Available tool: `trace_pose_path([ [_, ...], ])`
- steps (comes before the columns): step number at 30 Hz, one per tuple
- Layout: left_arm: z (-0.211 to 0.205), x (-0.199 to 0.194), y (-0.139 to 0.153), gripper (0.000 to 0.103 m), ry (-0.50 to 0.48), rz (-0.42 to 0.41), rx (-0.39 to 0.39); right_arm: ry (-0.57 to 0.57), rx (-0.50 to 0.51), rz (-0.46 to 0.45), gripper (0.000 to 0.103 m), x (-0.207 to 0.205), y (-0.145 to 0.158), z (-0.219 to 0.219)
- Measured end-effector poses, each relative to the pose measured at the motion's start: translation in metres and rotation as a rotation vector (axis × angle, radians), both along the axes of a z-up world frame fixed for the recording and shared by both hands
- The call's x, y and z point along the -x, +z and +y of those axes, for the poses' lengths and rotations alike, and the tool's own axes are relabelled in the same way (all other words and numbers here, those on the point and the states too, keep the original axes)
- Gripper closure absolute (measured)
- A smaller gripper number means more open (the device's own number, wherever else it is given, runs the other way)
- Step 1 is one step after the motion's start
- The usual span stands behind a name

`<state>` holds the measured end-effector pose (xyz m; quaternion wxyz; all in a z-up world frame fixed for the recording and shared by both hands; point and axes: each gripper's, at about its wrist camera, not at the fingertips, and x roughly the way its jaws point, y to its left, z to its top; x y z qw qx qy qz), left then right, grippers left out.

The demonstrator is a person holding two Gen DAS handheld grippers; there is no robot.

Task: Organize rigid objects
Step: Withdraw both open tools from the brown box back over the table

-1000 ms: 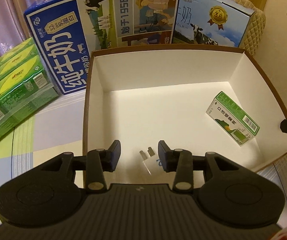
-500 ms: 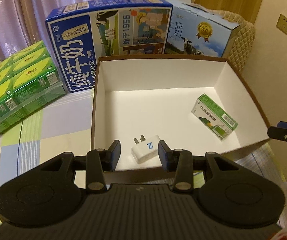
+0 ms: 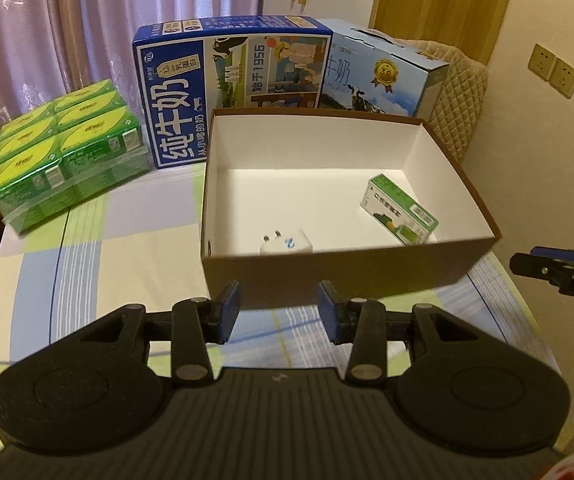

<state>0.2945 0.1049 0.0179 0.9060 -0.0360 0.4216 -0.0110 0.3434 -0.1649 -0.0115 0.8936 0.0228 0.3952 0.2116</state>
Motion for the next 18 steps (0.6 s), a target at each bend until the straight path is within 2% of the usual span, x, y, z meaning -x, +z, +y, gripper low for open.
trace_pose_path([
  [8, 0.003, 0.050, -0.002, 0.060, 0.011, 0.002, -0.001, 0.016, -0.009, -0.001, 0.054, 0.040, 0.001, -0.006],
  [18, 0.010, 0.097, -0.021, 0.060, 0.028, 0.066, 0.041, 0.022, -0.018, 0.039, 0.054, 0.081, -0.009, -0.015],
])
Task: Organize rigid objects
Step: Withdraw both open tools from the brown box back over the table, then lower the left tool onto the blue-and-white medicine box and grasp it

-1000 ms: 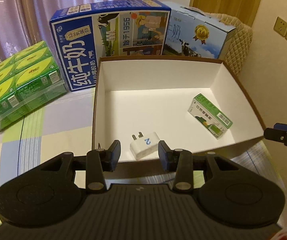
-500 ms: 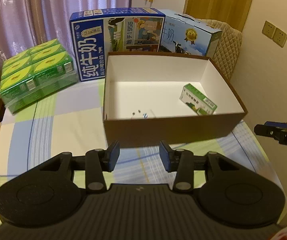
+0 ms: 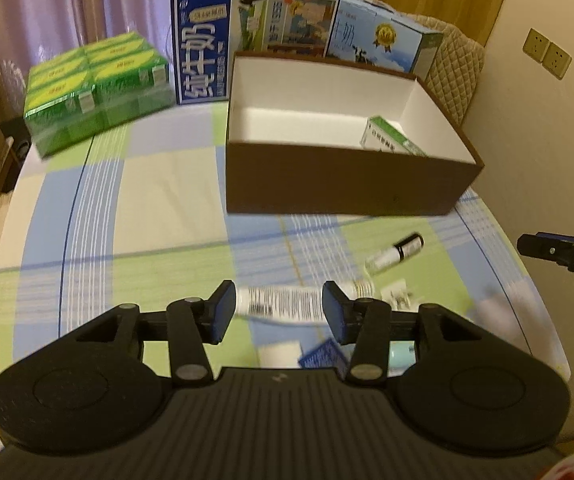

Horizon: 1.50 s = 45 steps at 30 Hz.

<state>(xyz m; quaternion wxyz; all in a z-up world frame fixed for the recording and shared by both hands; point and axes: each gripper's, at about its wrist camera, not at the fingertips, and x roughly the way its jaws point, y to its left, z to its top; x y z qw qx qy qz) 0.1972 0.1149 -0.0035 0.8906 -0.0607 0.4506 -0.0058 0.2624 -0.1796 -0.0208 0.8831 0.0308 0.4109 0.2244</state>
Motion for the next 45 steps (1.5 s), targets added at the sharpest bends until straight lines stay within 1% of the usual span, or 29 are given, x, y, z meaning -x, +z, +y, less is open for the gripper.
trace_pose_path([
  [11, -0.003, 0.034, -0.020, 0.057, -0.015, 0.061, 0.028, 0.008, 0.007, 0.049, 0.054, 0.027, -0.014, -0.002],
  [19, -0.008, 0.054, -0.043, 0.054, -0.038, 0.113, 0.035, 0.059, 0.035, 0.080, 0.054, 0.042, -0.032, 0.005],
  [22, -0.011, 0.062, -0.051, 0.054, -0.060, 0.132, 0.050, 0.062, 0.036, 0.099, 0.054, 0.046, -0.038, 0.005],
  [25, -0.015, 0.066, -0.057, 0.053, -0.076, 0.149, 0.046, 0.066, 0.039, 0.111, 0.054, 0.049, -0.042, 0.006],
  [28, -0.018, 0.068, -0.061, 0.053, -0.086, 0.160, 0.046, 0.071, 0.042, 0.119, 0.054, 0.052, -0.046, 0.006],
  [33, -0.021, 0.070, -0.063, 0.053, -0.096, 0.158, 0.073, 0.069, 0.045, 0.135, 0.054, 0.055, -0.051, 0.006],
  [37, -0.028, 0.066, -0.063, 0.052, -0.110, 0.153, 0.119, 0.059, 0.046, 0.144, 0.054, 0.056, -0.053, 0.004],
  [41, -0.034, 0.057, -0.066, 0.048, -0.107, 0.156, 0.167, 0.037, 0.050, 0.145, 0.054, 0.054, -0.054, -0.001],
  [45, -0.041, 0.046, -0.069, 0.048, -0.101, 0.157, 0.200, 0.012, 0.055, 0.148, 0.054, 0.052, -0.056, -0.010],
])
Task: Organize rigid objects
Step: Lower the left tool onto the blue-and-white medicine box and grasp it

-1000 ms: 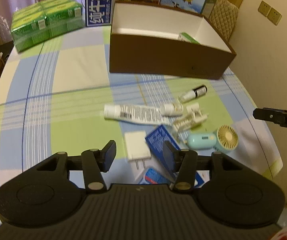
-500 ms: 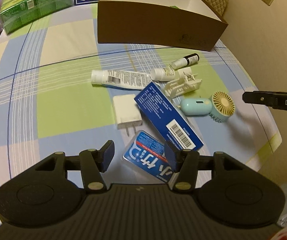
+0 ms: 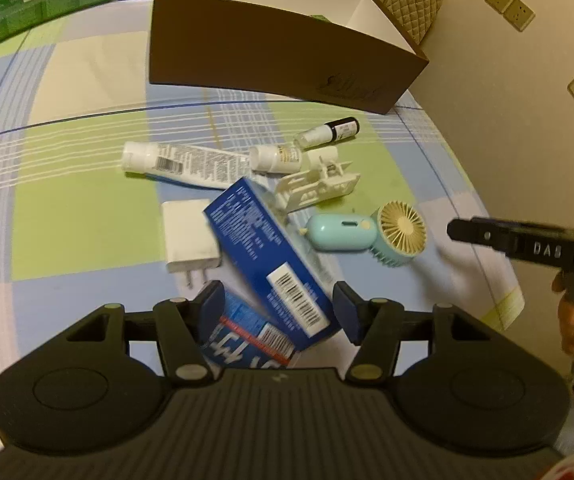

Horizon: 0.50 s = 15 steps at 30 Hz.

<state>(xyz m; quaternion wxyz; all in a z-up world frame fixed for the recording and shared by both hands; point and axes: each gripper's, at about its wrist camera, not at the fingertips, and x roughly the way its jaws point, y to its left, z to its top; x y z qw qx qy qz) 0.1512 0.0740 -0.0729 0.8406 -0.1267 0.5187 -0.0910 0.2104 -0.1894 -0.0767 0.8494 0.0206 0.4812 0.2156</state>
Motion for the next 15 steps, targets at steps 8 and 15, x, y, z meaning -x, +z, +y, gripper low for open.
trace_pose_path([
  [8, -0.008, -0.023, -0.015, 0.048, 0.048, 0.059, 0.049, -0.033, -0.001, 0.015, 0.054, -0.004, -0.004, -0.016],
  [15, -0.011, -0.035, -0.026, 0.048, 0.088, 0.096, 0.023, -0.042, -0.016, 0.029, 0.054, -0.009, -0.008, -0.023],
])
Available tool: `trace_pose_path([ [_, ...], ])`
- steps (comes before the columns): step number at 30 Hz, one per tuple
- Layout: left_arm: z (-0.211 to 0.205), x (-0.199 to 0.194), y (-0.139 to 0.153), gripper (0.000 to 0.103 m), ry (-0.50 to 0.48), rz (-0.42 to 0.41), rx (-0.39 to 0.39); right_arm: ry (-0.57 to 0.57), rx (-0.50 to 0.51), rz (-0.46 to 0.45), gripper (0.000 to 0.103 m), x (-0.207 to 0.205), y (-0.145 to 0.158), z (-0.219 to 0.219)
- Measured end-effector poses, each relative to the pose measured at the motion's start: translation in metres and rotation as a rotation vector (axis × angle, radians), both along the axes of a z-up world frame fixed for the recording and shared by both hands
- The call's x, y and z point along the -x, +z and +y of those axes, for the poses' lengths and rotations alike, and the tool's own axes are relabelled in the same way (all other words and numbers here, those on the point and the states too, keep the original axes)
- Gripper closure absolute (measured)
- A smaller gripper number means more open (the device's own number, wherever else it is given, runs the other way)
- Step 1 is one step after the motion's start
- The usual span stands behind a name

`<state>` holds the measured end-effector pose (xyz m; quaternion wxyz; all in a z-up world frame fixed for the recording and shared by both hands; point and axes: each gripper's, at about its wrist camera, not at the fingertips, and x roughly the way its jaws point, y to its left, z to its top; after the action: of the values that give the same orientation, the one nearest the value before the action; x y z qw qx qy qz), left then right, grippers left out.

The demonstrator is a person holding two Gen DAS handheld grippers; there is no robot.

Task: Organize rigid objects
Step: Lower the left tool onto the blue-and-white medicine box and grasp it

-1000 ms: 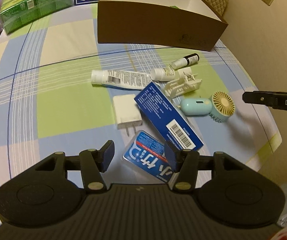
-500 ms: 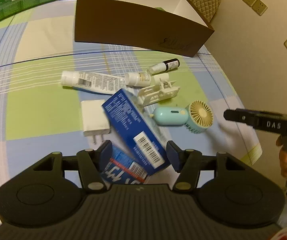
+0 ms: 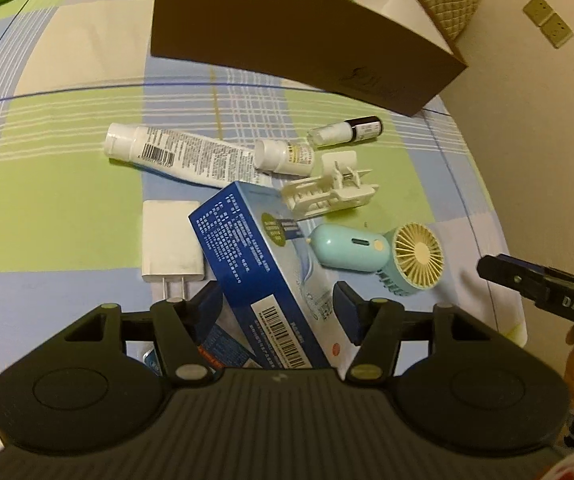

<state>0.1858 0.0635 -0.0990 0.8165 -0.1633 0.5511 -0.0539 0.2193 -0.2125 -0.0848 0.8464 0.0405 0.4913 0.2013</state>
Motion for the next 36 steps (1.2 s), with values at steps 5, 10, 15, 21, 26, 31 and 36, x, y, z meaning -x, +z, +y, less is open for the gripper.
trace_pose_path([
  [5, 0.001, -0.001, -0.006, 0.048, 0.028, 0.028, -0.006, 0.011, -0.008, 0.011, 0.054, -0.004, -0.003, -0.002],
  [10, 0.000, -0.002, -0.008, 0.046, 0.043, 0.038, 0.001, 0.027, -0.013, 0.020, 0.054, -0.008, -0.006, -0.002],
  [15, -0.001, -0.007, -0.017, 0.044, 0.061, 0.064, 0.025, 0.043, -0.015, 0.025, 0.054, -0.012, -0.008, 0.000],
  [21, 0.001, -0.008, -0.018, 0.053, 0.100, 0.058, 0.060, 0.050, -0.014, 0.030, 0.054, -0.016, -0.010, -0.001],
  [26, -0.003, -0.008, -0.008, 0.069, 0.084, 0.023, 0.034, 0.061, -0.012, 0.028, 0.054, -0.018, -0.010, 0.000],
  [31, -0.003, -0.002, 0.008, 0.069, 0.073, -0.027, -0.008, 0.091, -0.010, 0.021, 0.054, -0.021, -0.010, 0.006],
  [36, 0.004, 0.004, 0.026, 0.069, 0.092, -0.070, -0.043, 0.145, -0.014, 0.003, 0.054, -0.027, -0.010, 0.021],
])
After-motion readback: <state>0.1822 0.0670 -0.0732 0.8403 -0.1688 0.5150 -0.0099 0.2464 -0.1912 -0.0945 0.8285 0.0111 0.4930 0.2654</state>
